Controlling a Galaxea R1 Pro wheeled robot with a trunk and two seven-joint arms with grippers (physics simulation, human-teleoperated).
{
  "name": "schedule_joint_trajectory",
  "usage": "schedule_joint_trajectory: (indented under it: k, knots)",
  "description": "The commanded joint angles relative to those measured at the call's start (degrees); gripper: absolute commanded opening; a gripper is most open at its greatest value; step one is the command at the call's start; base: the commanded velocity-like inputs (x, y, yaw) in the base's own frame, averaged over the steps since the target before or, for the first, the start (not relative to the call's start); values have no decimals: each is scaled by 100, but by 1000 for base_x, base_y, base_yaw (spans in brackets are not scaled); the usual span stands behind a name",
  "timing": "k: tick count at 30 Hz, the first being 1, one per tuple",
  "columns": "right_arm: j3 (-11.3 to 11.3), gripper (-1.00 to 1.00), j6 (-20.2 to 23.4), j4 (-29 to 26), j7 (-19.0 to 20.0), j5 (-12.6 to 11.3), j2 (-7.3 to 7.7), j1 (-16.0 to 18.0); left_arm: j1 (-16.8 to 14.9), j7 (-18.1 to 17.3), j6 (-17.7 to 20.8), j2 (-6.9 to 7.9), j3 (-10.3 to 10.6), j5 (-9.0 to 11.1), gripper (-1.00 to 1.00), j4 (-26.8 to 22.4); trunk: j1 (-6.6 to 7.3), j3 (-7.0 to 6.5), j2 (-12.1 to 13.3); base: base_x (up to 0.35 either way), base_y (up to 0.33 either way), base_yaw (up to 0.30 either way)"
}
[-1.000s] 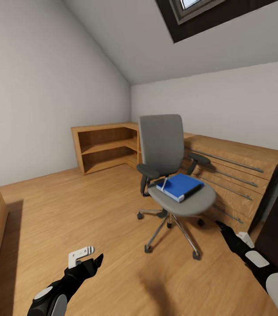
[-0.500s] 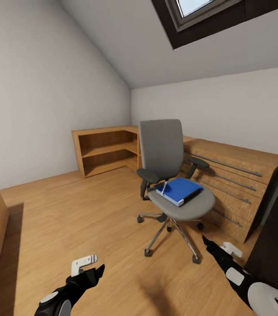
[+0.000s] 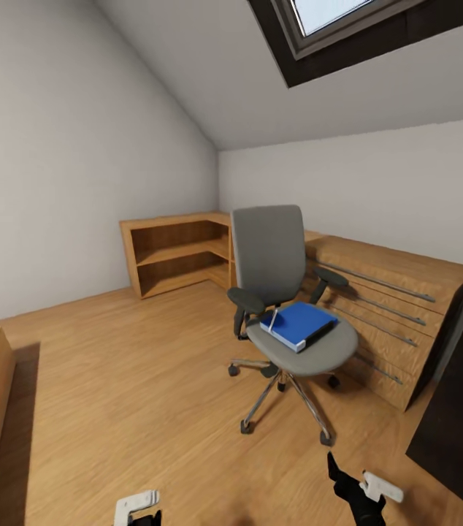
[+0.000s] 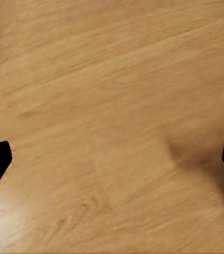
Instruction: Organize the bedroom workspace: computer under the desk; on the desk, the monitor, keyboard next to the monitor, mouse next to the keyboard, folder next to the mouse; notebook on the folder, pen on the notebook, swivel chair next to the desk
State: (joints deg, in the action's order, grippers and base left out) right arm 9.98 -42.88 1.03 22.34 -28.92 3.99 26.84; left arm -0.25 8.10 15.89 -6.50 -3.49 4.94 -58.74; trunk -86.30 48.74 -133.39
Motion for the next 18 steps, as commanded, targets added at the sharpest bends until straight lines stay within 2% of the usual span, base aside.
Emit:
schedule_joint_trajectory:
  k: [1, 2, 5, 9, 18]
  knots:
    - [47, 100, -14, 11, 49, -8, 0, -2, -2, 91, -92, -3, -4, 54, 100, 36, 24, -13, 39, 0, 0, 0]
    - [47, 100, -17, 11, 47, -8, -1, -12, -3, 205, -311, -2, -2, 56, 100, 121, 46, -31, 79, 0, 0, 0]
    - [48, 100, -22, 11, 45, -8, -2, -20, -5, 322, -613, 2, 1, 57, 100, 265, 112, -84, 199, 0, 0, -39]
    - [48, 100, -31, 8, 43, -4, 0, -32, -3, 416, -1090, 15, 1, 53, 100, 476, 199, -156, 360, 0, 0, -174]
    - [48, 100, -44, 3, 43, -7, 18, -38, -4, 444, -1328, 25, 12, 52, 100, 571, 397, -318, 721, -2, 0, -246]
